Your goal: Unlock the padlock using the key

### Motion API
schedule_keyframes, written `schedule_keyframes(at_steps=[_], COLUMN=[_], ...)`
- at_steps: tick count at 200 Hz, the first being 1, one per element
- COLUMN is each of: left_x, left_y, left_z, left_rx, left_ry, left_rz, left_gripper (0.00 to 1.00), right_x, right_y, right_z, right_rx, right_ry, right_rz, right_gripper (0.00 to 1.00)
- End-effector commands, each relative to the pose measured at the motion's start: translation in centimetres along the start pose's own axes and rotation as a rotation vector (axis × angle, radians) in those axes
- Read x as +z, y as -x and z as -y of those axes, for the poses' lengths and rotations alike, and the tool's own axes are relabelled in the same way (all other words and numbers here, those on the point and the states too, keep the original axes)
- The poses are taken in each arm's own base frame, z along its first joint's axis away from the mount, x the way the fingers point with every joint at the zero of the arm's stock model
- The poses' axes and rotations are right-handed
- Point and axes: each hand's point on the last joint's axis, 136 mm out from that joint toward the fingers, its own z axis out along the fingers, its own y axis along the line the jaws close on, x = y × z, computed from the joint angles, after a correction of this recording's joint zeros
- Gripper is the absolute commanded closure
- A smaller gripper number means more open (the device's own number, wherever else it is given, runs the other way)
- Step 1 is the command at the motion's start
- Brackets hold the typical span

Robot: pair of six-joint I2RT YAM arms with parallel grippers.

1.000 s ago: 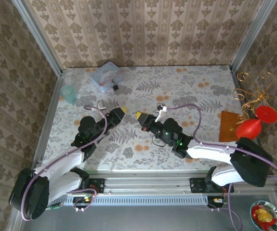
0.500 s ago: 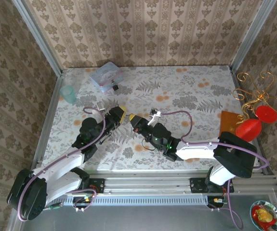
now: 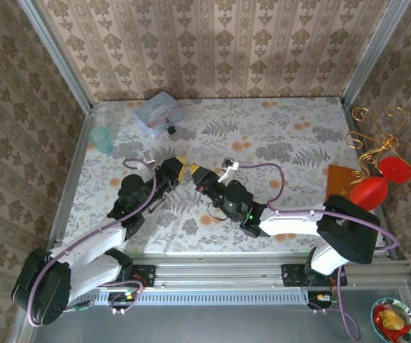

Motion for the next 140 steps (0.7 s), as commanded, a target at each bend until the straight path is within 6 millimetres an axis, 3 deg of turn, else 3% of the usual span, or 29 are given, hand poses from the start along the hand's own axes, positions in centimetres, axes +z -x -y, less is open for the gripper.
schedule_keyframes(at_steps=[1, 59, 115, 140], left_x=[0.3, 0.7, 1.3, 1.5], left_y=[0.0, -0.5, -0.7, -0.6], left_z=[2.5, 3.1, 3.5, 2.8], left_rx=[0.010, 0.011, 0.006, -0.014], left_ry=[-0.075, -0.109, -0.130, -0.112], left_rz=[-0.013, -0.036, -0.062, -0.059], left_gripper=[0.68, 0.73, 0.91, 1.00], right_x=[0.6, 0.8, 0.8, 0.8], right_y=[1.2, 1.2, 0.7, 0.5], right_z=[-1.6, -1.1, 0.1, -0.1], right_rx=[0.055, 0.066, 0.080, 0.077], right_ry=[0.049, 0.035, 0.010, 0.011], right_rz=[0.052, 0.040, 0.030, 0.016], right_gripper=[1.00, 1.00, 1.00, 1.00])
